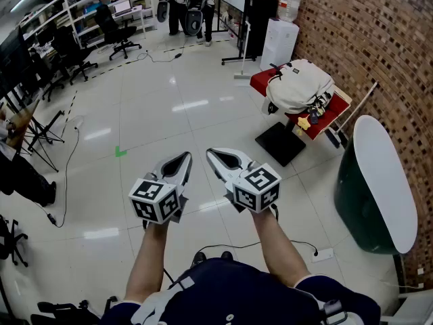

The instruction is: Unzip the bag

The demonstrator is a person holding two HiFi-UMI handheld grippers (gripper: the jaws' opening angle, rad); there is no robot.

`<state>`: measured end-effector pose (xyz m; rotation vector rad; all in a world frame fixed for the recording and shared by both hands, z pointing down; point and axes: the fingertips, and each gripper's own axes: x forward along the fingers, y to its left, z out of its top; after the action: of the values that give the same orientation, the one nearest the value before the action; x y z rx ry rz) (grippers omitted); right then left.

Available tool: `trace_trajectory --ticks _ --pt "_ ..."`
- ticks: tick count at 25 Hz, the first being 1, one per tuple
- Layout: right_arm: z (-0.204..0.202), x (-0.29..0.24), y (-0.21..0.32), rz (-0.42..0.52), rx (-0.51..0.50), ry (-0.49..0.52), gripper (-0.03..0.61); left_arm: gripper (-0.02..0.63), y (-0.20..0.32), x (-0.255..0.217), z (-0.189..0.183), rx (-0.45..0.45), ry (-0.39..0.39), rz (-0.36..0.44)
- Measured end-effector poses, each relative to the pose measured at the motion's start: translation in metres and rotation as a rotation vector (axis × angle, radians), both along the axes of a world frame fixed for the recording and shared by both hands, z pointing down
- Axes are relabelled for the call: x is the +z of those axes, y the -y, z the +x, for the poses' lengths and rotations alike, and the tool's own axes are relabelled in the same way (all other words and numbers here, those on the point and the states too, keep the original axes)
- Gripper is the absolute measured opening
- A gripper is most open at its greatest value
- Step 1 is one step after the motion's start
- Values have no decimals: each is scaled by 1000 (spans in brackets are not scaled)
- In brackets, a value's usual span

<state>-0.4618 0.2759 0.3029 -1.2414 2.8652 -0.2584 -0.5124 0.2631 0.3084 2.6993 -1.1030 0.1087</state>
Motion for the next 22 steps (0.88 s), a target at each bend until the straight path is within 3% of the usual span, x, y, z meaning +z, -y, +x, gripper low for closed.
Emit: trace_trajectory --ticks 12,22 --pt "163 14 -20 -25 250 17 3 0 -5 7 153 219 -27 -9" --pt "260 27 -30 -44 463 51 3 0 -3 19 252 424 -9 -26"
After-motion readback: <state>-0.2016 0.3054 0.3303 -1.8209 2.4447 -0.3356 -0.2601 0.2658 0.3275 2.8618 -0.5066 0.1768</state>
